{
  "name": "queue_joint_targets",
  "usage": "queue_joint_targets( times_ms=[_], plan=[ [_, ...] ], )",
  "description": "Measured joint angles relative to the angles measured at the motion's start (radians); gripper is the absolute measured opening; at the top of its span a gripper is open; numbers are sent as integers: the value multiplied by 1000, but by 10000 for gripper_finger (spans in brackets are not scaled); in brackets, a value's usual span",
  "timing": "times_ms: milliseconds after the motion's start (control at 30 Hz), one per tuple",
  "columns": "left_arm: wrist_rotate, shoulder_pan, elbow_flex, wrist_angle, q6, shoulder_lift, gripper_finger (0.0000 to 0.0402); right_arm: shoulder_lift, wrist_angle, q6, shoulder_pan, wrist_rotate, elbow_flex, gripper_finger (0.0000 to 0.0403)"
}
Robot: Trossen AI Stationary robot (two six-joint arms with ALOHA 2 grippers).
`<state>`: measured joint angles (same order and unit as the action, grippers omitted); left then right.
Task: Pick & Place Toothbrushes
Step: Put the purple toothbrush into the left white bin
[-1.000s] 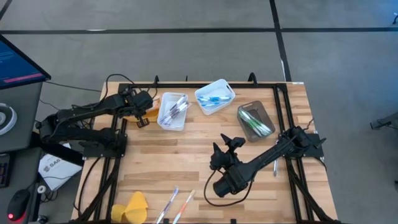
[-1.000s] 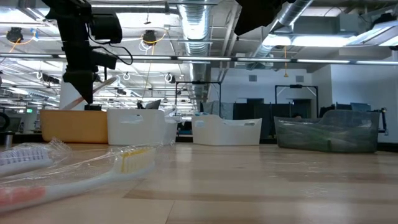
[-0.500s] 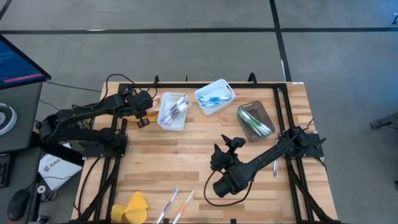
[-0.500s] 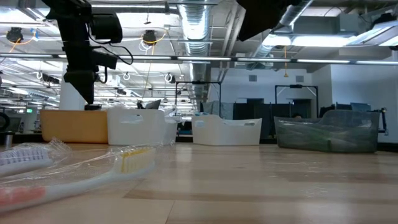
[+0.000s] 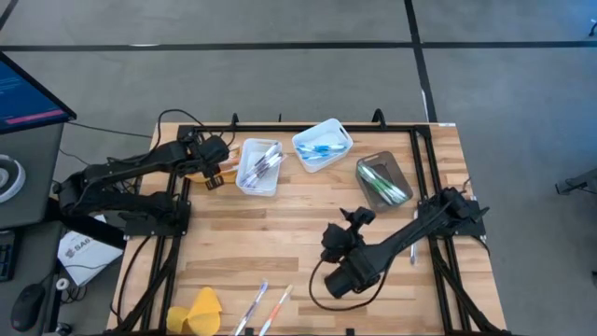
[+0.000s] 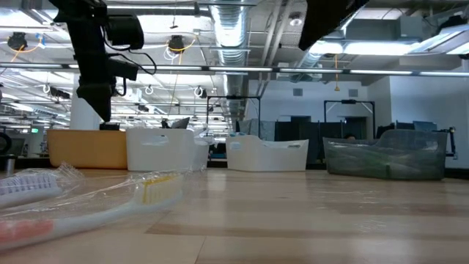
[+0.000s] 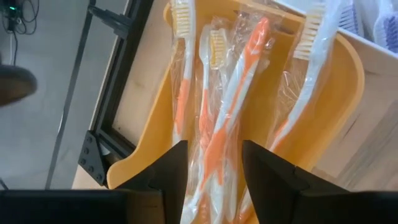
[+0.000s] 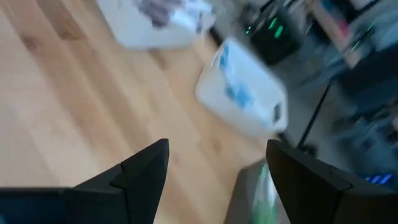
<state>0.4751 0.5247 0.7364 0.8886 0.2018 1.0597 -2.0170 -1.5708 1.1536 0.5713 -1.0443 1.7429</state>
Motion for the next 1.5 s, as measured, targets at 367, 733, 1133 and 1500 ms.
queue_joint_targets(
  times_ms=[367, 733, 1133, 1500],
  plan=[
    [4, 0, 0, -7, -8, -117, 145, 132, -1, 62, 30, 341, 0, 265],
    [2, -1, 0, -35, -34, -212, 142, 286, 1, 318, 167, 386, -216, 265],
    [-66, -2, 0, -59, -22, -208, 142, 447, 2, 595, 257, 469, -502, 265],
    [-66, -2, 0, -60, -23, -208, 142, 469, -1, 866, 296, 755, -541, 265]
  ],
)
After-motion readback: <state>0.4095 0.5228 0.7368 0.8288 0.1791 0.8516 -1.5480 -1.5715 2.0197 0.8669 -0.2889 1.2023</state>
